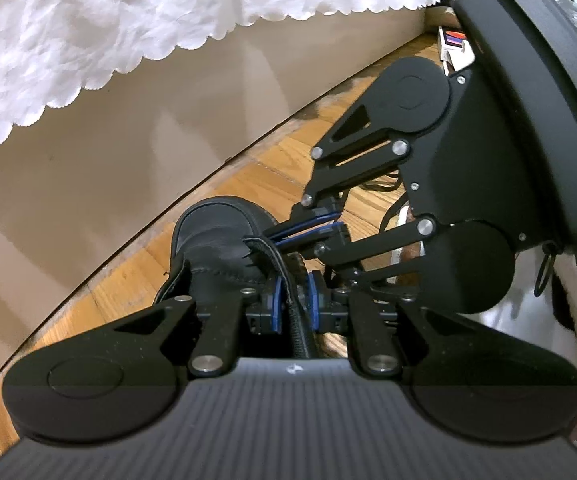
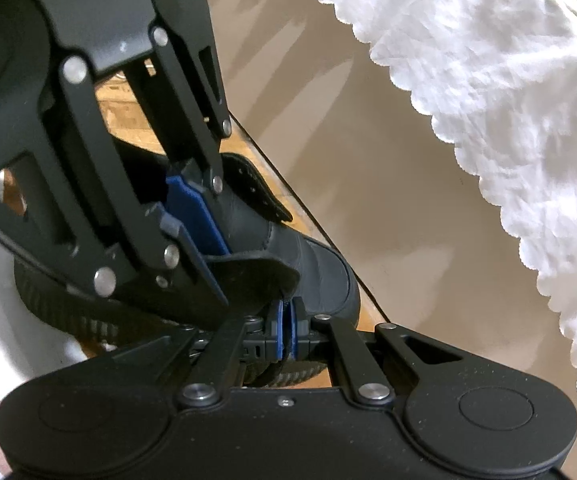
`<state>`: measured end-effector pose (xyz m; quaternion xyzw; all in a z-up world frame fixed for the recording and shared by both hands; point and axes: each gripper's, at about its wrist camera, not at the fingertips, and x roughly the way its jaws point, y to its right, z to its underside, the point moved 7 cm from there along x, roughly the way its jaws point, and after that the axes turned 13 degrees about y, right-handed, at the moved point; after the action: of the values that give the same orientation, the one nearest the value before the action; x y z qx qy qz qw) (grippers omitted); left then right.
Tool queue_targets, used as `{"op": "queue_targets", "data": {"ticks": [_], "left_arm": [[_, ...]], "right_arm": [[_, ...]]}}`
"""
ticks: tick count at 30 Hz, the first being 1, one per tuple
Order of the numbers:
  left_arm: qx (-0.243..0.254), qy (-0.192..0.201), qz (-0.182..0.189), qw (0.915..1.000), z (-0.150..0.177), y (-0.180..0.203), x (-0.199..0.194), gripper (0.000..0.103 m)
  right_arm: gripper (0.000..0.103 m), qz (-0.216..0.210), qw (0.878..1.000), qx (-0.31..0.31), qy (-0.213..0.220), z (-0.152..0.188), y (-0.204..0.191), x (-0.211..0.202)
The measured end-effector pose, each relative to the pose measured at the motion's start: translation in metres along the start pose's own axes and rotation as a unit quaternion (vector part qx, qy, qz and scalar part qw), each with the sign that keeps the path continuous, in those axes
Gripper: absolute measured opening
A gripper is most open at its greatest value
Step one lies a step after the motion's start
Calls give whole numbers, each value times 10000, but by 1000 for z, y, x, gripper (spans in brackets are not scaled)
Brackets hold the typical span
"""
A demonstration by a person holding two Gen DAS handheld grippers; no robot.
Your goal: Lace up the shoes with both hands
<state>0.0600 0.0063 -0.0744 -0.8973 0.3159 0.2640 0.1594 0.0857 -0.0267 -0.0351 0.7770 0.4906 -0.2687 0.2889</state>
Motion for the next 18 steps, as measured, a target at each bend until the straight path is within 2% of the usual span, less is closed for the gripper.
{"op": "queue_targets", "data": {"ticks": [3,7,8,10,12,16,18], "left_arm": [[6,6,-10,10000,0,-1,-1,13],[-49,18,-17,10000,1,-2,-2,13],[-62,24,-18,10000,1,-3,-2,13],[-100,27,-19,9999,2,-3,-2,13],[-176,8,-8,9998,2,-5,-2,14],[-165,-5,19,9999,2,-5,-1,15],[-163,2,23,9999,2,-5,-1,15]], "right_arm": [[5,-20,10000,22,60,-1,1,0],[8,-144,9988,447,164,-1,9,-2],[10,-161,9983,535,181,-1,11,-2],[27,-184,9972,694,221,-3,15,-5],[32,-193,9956,879,258,-4,20,-9],[31,-270,9924,1188,199,-5,29,-9],[29,-316,9900,1371,138,6,31,-6]]}}
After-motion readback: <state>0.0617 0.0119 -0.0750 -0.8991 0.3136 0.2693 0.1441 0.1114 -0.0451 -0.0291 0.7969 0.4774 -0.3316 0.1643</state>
